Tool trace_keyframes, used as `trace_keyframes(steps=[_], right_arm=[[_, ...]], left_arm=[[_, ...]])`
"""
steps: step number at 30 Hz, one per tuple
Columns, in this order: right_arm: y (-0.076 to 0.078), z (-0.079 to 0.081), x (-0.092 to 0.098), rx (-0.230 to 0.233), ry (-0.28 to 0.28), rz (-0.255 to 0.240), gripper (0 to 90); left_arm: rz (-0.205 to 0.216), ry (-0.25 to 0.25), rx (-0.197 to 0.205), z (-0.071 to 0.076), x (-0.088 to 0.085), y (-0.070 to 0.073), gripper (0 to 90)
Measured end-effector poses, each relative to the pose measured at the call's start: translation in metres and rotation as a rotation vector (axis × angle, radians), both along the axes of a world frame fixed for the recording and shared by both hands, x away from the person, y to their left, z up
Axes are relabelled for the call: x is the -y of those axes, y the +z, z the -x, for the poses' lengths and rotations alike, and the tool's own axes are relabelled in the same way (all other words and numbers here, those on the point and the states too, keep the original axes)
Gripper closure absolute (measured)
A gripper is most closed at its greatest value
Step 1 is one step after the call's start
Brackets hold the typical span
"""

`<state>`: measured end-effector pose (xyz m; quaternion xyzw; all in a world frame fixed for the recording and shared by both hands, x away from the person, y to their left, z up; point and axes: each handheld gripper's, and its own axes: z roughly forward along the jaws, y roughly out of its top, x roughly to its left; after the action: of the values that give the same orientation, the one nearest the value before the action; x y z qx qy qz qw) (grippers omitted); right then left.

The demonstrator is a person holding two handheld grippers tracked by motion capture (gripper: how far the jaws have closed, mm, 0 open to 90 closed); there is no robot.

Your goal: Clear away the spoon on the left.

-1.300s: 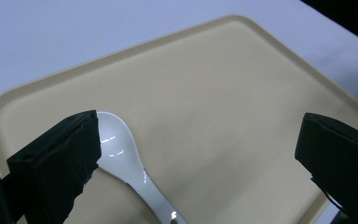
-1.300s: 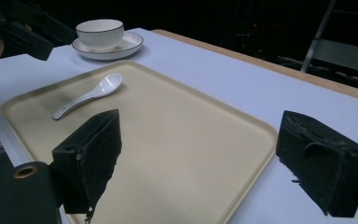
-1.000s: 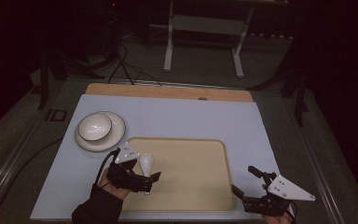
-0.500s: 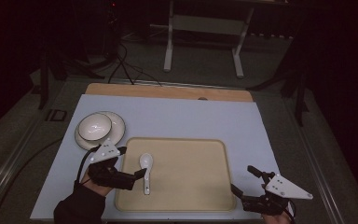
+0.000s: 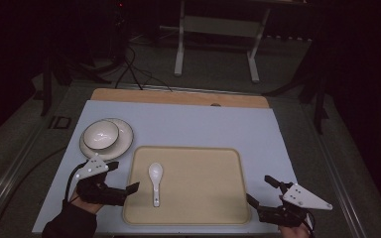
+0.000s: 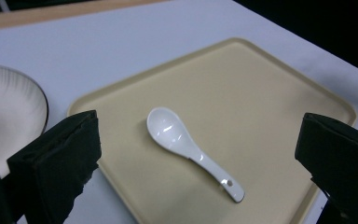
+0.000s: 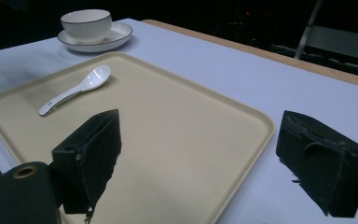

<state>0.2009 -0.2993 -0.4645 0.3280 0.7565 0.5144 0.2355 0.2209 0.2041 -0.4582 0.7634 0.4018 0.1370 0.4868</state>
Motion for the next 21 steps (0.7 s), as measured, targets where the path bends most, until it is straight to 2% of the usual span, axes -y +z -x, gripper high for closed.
trace_keyframes(steps=[4,11,15,18,21], right_arm=[[-0.001,-0.001,-0.001,-0.001,0.003,0.009,14.1],[-0.001,-0.002,0.000,-0.015,0.003,0.007,14.1],[-0.002,-0.002,0.001,-0.021,0.001,0.007,14.1],[-0.002,-0.002,0.002,-0.026,-0.002,0.008,14.1],[-0.002,-0.003,0.003,-0.035,0.001,0.008,14.1]], left_arm=[[0.029,0.015,-0.012,-0.001,-0.005,-0.011,0.7],[0.008,0.022,-0.027,-0.003,-0.006,-0.023,0.7],[0.007,0.040,-0.030,-0.004,-0.008,-0.028,0.7],[0.024,0.046,-0.036,-0.005,-0.010,-0.031,0.7],[0.008,0.046,-0.046,-0.004,-0.010,-0.036,0.7]])
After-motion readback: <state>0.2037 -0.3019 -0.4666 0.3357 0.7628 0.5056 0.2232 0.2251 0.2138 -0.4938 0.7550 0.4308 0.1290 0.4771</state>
